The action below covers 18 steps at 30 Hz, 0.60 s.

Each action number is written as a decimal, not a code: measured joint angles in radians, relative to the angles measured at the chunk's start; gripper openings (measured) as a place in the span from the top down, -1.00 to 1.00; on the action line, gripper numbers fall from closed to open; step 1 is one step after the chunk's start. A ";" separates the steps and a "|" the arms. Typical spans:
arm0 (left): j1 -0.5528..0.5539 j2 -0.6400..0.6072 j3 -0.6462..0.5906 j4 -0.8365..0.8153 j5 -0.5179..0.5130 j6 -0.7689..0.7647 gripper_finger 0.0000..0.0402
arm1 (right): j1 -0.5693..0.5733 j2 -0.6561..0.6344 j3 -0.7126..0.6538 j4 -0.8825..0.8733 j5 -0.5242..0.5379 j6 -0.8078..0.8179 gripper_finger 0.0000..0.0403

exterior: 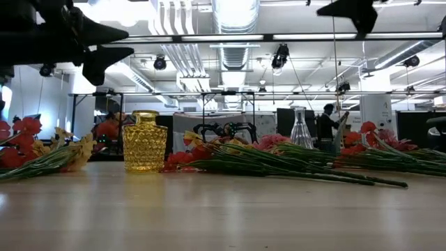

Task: Sort flowers into vase by color
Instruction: Put the right yellow flower into the yellow flower vase

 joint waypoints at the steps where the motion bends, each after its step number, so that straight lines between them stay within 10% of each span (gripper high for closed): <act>1: -0.004 0.012 0.019 -0.027 0.006 0.005 0.13 | 0.000 0.033 0.021 -0.027 0.000 0.011 0.05; 9: -0.014 0.110 0.171 -0.287 0.018 0.039 0.14 | 0.000 0.283 0.175 -0.193 0.002 0.073 0.05; 18: -0.015 0.186 0.190 -0.104 0.017 -0.001 0.14 | 0.000 0.544 0.291 -0.284 -0.060 0.078 0.05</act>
